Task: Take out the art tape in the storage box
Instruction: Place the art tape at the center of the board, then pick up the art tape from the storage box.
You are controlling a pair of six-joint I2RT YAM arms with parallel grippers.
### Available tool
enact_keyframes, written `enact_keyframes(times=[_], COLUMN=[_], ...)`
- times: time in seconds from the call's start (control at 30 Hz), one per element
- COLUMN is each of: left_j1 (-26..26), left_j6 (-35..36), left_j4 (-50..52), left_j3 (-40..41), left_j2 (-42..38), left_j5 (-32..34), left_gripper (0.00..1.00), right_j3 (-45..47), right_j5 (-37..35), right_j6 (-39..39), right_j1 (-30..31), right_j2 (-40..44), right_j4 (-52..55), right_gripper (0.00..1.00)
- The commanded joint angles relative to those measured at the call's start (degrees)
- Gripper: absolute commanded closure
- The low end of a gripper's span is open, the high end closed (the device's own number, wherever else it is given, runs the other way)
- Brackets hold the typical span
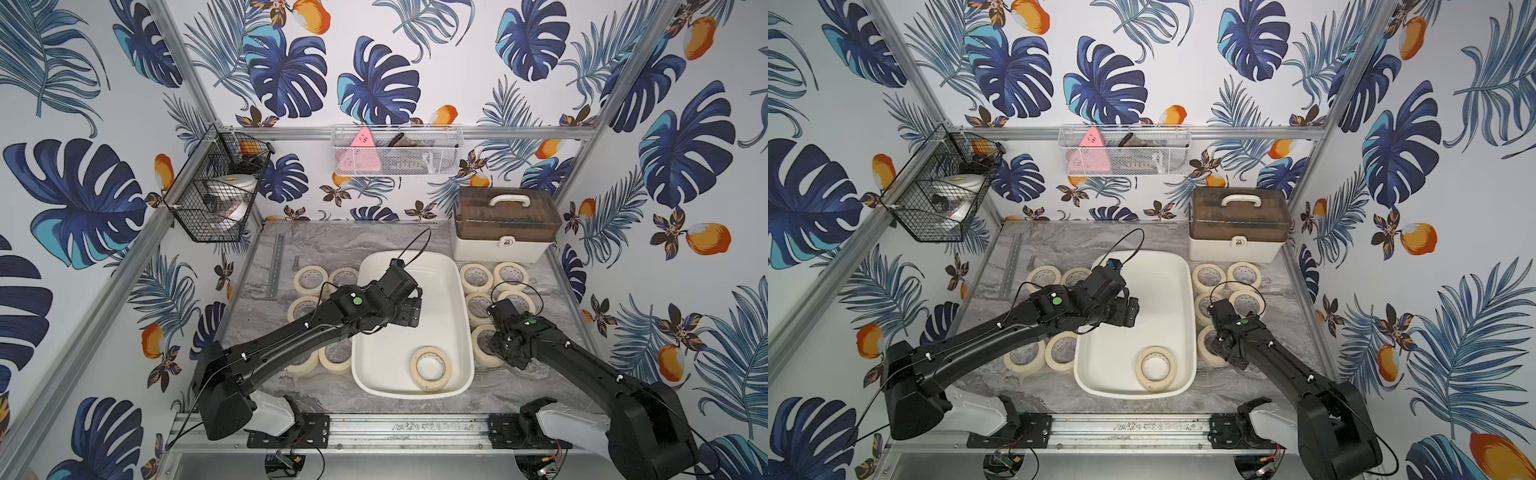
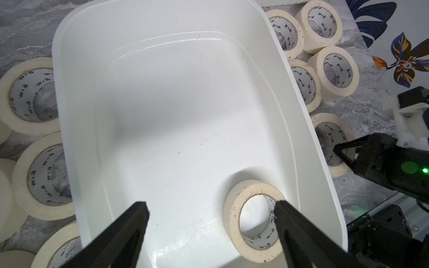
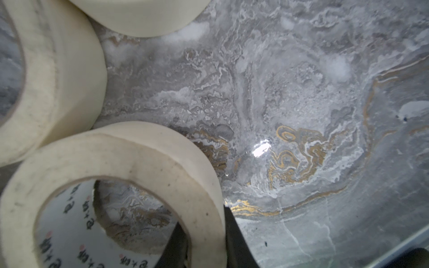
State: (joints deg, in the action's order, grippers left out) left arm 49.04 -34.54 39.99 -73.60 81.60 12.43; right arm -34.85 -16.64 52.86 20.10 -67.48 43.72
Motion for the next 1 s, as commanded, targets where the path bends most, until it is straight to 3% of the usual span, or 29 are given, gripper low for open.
enact_keyframes(times=[0.0,0.13,0.37,0.73,0.97], left_j1=[0.0,0.0,-0.3,-0.5,-0.4], left_j6=[-0.2,-0.1,0.6,5.2,6.3], left_j4=[-0.1,0.6,0.8,-1.1,-3.8], left_j3=[0.3,0.3,1.5,4.9,8.0], left_j2=[-0.6,-0.7,-1.5,-1.2,1.0], left_j5=[1.2,1.7,1.0,-7.8,-13.3], left_gripper=[0.08,0.08,0.07,0.07,0.09], right_j3=[-0.6,-1.9,-6.8,-18.8,-24.8], right_j5=[-1.2,-0.9,-0.5,0.9,3.2], right_j6=[-0.9,-1.6,-4.5,-10.5,-14.9], right_j1=[-0.4,-0.9,-2.3,-2.4,-2.4], right_j2=[-0.7,-1.3,1.2,7.9,9.7], right_j4=[-1.9,-1.3,3.5,11.7,14.5], right_gripper=[0.74,0.63,0.52,0.33,0.28])
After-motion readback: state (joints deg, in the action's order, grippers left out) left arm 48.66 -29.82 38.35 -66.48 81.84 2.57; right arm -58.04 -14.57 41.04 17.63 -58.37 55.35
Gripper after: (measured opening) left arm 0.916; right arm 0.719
